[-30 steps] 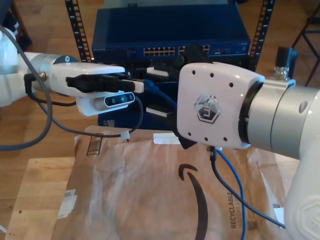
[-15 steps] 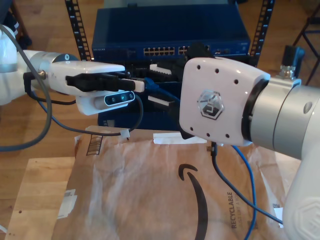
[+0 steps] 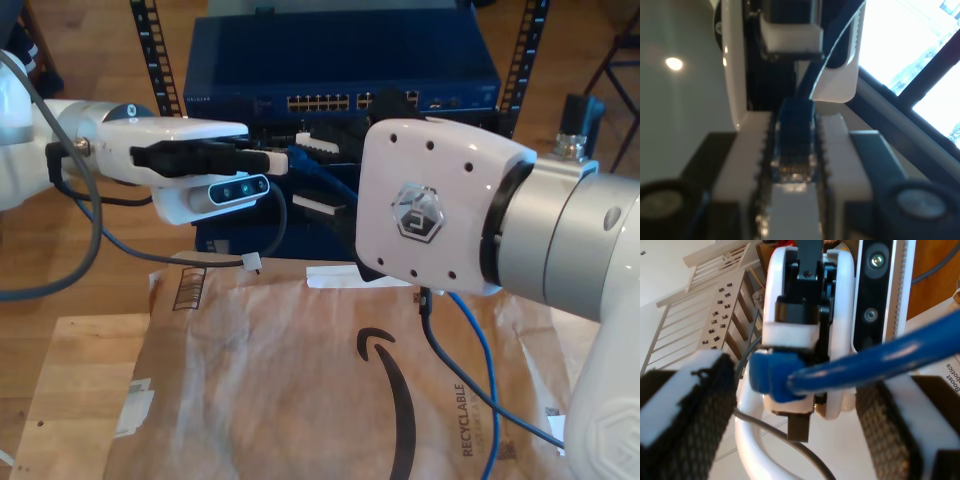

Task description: Grab the cable and plug it in

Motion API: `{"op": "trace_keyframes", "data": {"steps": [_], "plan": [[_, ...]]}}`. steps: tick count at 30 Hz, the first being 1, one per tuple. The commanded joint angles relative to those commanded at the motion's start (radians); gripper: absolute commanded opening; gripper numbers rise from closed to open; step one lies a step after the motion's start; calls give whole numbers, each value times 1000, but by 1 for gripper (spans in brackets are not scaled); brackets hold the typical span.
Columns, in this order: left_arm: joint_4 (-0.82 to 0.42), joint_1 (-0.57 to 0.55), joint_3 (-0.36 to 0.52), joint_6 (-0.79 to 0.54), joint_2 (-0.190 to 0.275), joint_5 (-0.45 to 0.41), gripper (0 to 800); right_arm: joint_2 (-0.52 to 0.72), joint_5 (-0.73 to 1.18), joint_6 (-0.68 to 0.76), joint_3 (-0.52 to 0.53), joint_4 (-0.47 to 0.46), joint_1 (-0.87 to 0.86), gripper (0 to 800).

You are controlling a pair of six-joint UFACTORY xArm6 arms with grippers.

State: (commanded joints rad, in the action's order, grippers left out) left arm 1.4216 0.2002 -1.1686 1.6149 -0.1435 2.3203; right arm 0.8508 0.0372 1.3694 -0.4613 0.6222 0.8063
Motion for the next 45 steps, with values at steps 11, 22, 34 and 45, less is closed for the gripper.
{"op": "trace_keyframes", "data": {"steps": [11,22,34,45], "plan": [[-5,-2,6,35,-34,3,20,0,-3,-2,9,-6,2,369],[-6,-3,11,41,-35,6,20,-3,-2,-2,9,-6,2,364],[-8,-3,12,41,-31,5,21,-6,-3,-2,9,-5,2,332],[-6,-3,12,40,-20,5,22,-14,-3,0,9,-2,2,296]]}}
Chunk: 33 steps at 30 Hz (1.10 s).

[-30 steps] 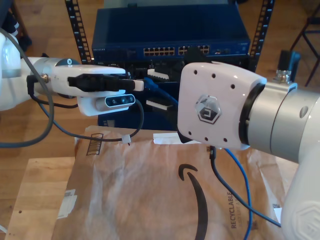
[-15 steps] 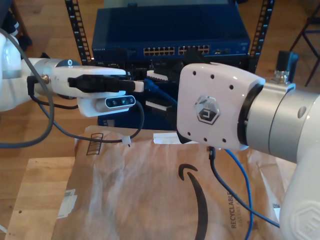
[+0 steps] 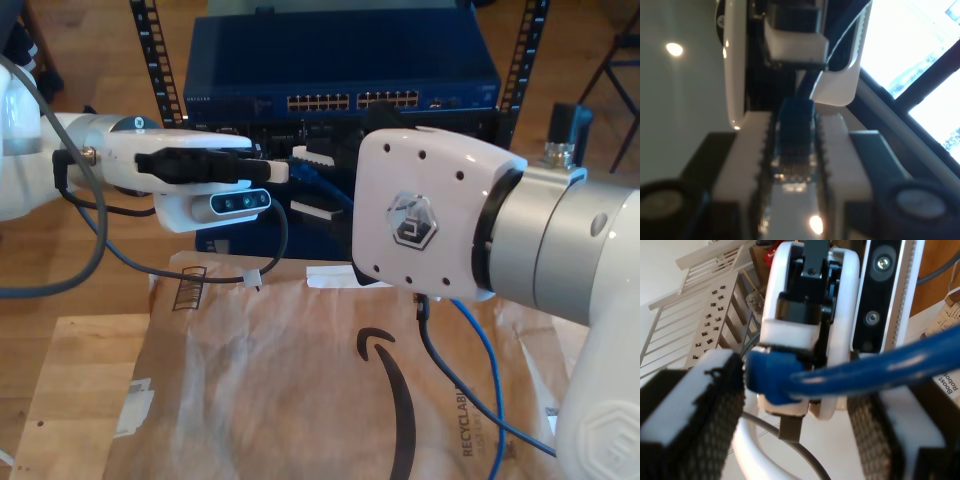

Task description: Grab the cable and plug it in

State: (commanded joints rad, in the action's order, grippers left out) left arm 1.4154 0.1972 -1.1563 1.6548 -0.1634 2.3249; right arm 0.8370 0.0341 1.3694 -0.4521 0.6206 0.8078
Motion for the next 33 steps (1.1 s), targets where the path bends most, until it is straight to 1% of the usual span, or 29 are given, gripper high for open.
{"op": "trace_keyframes", "data": {"steps": [5,7,8,9,10,11,13,14,15,16,17,18,20,22,24,28,31,33], "plan": [[-2,0,0,0,0,-2,22,0,-3,0,0,2,0,246],[-2,-2,0,0,2,0,23,0,-28,0,0,2,0,191],[-2,-2,0,0,0,0,40,0,-37,0,0,2,0,162],[-2,-2,0,0,0,0,120,0,-40,0,0,2,0,139],[0,-5,3,0,0,2,308,0,-40,2,0,2,0,94],[0,-5,6,2,0,2,428,0,-40,2,0,3,0,64],[0,-5,8,5,0,2,436,0,-40,9,0,3,0,32],[0,-5,8,6,0,0,492,0,-40,17,0,2,2,27],[0,-5,9,6,0,-2,621,-2,-40,18,0,2,2,26],[0,-3,9,6,0,-3,709,-3,-40,18,0,2,0,19],[3,-2,8,6,2,-8,763,-6,-40,18,0,2,0,14],[5,2,5,5,2,-12,792,-9,-40,18,0,3,0,10],[3,6,-2,2,15,-35,794,-31,-40,18,-2,5,0,2],[2,25,-2,2,35,-101,794,-51,-52,20,-6,3,-11,2],[2,69,0,0,38,-152,794,-74,-112,18,-6,0,-15,2],[-12,158,-2,-2,40,-158,794,-121,-288,17,8,-5,-34,2],[-97,235,-6,-12,60,-160,795,-160,-437,12,55,-11,-55,3],[-163,296,-9,-34,69,-164,795,-209,-514,8,77,-9,-63,3]]}}
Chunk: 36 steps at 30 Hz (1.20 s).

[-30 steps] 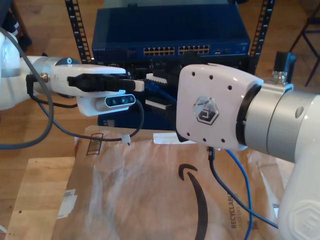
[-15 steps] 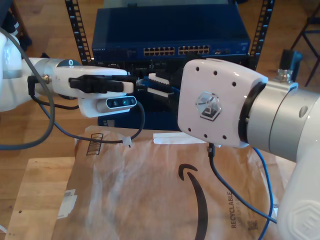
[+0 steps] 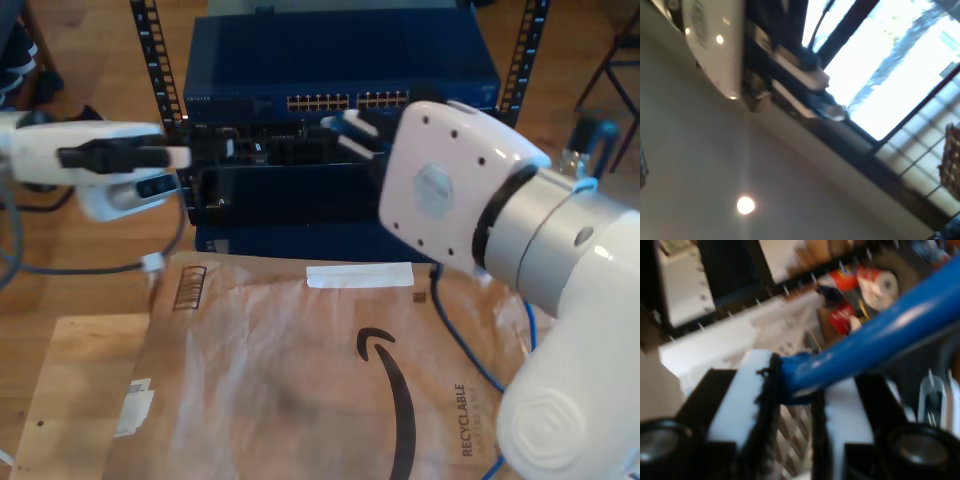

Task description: Grab the cable and plug it in

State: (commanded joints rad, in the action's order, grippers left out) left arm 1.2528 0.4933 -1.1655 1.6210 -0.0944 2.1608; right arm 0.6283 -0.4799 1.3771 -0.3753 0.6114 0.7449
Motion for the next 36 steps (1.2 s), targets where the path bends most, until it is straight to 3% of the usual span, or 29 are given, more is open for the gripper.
{"op": "trace_keyframes", "data": {"steps": [5,8,11,14,17,19,21,25,31,36], "plan": [[-267,118,-28,-104,26,-28,795,-104,-250,-107,52,14,-23,10],[-417,189,-40,-153,37,-32,795,-170,-408,-198,61,114,-17,10],[-580,232,5,-258,112,-34,795,-269,-605,-347,63,229,9,9],[-775,238,77,-358,212,-41,795,-419,-824,-368,58,285,92,3],[-916,247,190,-445,328,-72,797,-526,-919,-368,58,322,109,2],[-1003,278,247,-597,359,-75,797,-557,-936,-367,57,351,110,2],[-1056,388,293,-697,385,-97,797,-580,-936,-365,54,359,109,2],[-1163,578,351,-896,388,-153,797,-638,-937,-362,23,379,109,2],[-1333,767,563,-1083,462,-373,798,-697,-936,-364,-29,396,104,2],[-1422,891,697,-1148,497,-542,798,-753,-930,-365,-89,393,101,2]]}}
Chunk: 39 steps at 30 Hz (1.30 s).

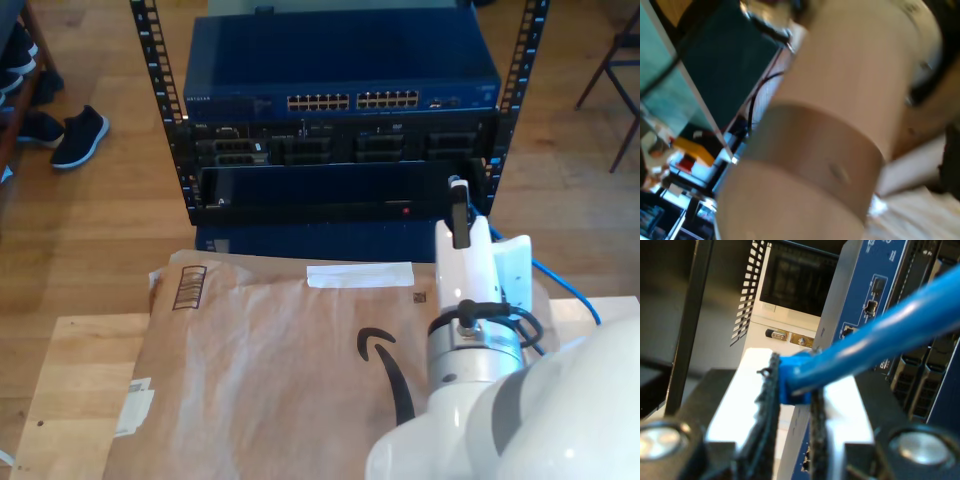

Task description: Grab the cable and plug it in

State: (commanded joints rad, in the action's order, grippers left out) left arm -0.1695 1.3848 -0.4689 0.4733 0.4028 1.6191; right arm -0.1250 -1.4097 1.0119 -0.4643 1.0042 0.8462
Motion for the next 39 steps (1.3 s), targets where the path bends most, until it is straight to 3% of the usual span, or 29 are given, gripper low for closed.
{"op": "trace_keyframes", "data": {"steps": [5,10,15,26,32,39], "plan": [[-6,37,106,-34,75,-120,798,-37,6,-2,-60,-3,-25,2],[-6,74,166,-55,114,-126,798,-54,57,-3,-89,-3,-64,1],[-5,91,180,-63,114,-137,798,-61,75,-44,-132,-3,-68,1],[-5,167,186,-216,118,-187,798,-129,123,-109,-235,-3,-66,1],[-23,252,322,-244,118,-453,799,-130,124,-107,-235,-3,-64,1],[-17,256,348,-247,104,-488,798,-127,137,-109,-235,-2,-68,1]]}}
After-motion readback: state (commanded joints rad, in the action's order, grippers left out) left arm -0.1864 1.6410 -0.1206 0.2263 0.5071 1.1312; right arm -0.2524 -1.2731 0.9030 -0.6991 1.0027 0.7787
